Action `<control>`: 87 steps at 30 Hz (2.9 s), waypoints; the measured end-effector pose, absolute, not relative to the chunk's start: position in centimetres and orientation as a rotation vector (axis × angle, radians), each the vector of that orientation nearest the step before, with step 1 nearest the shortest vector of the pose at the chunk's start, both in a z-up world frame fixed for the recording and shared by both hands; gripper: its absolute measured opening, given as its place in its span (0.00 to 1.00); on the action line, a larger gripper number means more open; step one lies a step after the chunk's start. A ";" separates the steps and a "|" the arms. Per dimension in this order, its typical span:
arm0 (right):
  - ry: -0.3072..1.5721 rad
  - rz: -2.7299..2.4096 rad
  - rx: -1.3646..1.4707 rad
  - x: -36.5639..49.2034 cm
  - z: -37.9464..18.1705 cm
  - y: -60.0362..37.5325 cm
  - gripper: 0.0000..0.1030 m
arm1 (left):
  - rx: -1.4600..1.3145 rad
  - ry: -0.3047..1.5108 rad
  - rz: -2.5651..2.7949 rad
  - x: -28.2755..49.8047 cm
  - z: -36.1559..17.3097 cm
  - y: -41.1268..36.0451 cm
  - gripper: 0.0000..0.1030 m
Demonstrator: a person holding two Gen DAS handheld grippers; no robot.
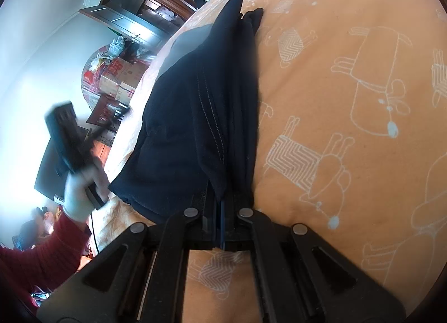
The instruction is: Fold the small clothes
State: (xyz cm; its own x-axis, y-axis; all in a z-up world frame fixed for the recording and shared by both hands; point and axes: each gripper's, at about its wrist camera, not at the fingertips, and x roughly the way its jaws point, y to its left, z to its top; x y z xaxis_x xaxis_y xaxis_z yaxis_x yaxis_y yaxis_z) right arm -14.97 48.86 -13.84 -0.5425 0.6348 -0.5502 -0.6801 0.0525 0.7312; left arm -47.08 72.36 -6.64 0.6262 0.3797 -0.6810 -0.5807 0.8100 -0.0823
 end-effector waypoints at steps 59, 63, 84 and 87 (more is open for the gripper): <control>1.100 1.427 -0.267 -18.2 -6.7 42.5 0.78 | -0.577 0.790 0.673 -62.4 -9.3 61.2 0.58; 1.025 1.395 -0.445 -21.3 -6.8 41.0 0.86 | -0.609 0.841 0.781 -62.0 -10.9 61.1 0.70; 0.940 1.350 -0.610 -22.6 -11.3 41.0 1.00 | -0.622 0.874 0.963 -58.1 -14.2 61.7 1.00; 0.941 1.348 -0.607 -22.9 -11.0 41.3 1.00 | -0.600 0.841 0.959 -58.3 -14.5 61.5 1.00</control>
State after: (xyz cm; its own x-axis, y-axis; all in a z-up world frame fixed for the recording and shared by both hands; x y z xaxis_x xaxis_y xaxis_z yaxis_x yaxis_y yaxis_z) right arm -22.95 41.29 -11.02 -0.0389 0.5367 -0.8429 -0.9762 0.1596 0.1467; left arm -58.31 61.55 -14.50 0.3128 0.4585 -0.8318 -0.8848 0.4592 -0.0797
